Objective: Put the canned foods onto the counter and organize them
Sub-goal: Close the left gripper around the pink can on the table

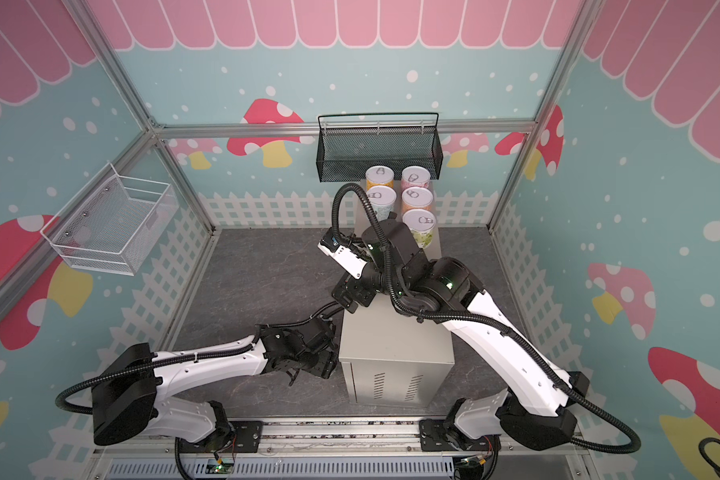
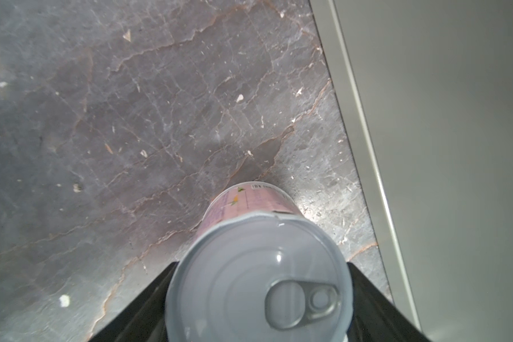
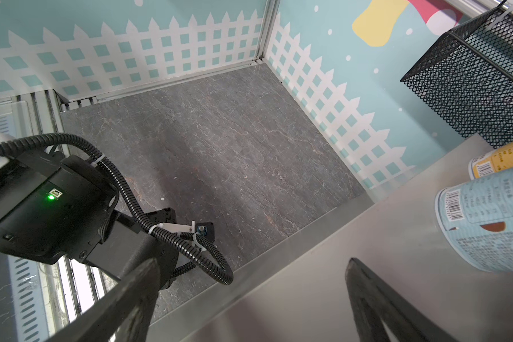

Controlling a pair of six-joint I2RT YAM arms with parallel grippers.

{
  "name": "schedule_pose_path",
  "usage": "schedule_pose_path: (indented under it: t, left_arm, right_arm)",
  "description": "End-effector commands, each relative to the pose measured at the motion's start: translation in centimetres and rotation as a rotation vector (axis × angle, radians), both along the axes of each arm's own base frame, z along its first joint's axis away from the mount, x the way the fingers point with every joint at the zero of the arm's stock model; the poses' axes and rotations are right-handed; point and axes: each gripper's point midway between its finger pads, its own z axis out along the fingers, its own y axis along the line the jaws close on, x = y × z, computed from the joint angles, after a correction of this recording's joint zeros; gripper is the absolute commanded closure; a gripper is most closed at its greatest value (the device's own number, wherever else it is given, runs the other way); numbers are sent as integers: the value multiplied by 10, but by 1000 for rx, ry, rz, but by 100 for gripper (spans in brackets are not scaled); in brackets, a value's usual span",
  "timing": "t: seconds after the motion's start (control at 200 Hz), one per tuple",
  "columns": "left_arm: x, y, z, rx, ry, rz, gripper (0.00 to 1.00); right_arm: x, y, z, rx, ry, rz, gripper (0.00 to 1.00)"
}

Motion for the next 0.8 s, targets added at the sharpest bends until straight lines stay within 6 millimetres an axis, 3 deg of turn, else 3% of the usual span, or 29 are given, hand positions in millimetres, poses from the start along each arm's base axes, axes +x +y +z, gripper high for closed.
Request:
schedule_pose_path:
  t: [0.0,0.175,0.47,0.56,0.66,0.796]
  left_arm:
    - [5,16,12,61,-52,12,24]
    - [14,23,44,25,-101,13,30]
    - [35,53,106,-53,-152,27,62]
    - [42,63,127,-64,-173,27,74]
    - [50,73,147,-64,-194,29,100]
    - [61,80,173,-61,-244,27,100]
  right_arm:
    - [-4,-2,5,16,-15,3,0]
    - [-7,-5,9,29,-17,-1,1]
    - [-13,-11,13,38,-17,-2,1]
    - [-16,-13,16,47,-20,3,1]
    - [-18,-14,18,53,-22,5,1]
    - [-18,-18,20,60,-27,-9,1]
